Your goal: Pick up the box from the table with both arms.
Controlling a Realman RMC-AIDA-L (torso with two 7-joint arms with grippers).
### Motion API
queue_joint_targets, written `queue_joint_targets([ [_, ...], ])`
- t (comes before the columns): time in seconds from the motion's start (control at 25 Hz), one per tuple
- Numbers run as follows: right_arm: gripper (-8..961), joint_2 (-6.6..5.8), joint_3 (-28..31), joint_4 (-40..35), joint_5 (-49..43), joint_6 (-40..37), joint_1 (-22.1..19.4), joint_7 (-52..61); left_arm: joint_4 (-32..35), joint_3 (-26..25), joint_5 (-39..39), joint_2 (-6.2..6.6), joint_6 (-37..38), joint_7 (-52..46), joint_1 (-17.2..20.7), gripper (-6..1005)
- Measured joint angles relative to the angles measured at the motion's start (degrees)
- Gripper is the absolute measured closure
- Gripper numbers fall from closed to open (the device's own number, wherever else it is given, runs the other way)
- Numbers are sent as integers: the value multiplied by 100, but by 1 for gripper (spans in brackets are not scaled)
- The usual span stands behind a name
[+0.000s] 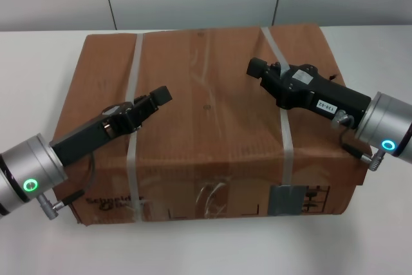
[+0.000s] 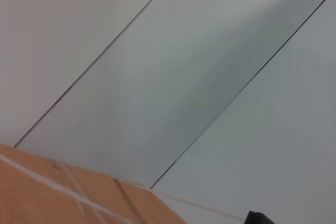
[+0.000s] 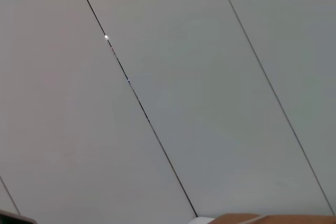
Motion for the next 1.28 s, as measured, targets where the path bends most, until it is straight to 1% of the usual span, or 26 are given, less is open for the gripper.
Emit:
queue_joint_targets([
  [1.28,930,-2,21,-2,19,-47,0,6,-8,0,-65,2,-15,0,8,950],
])
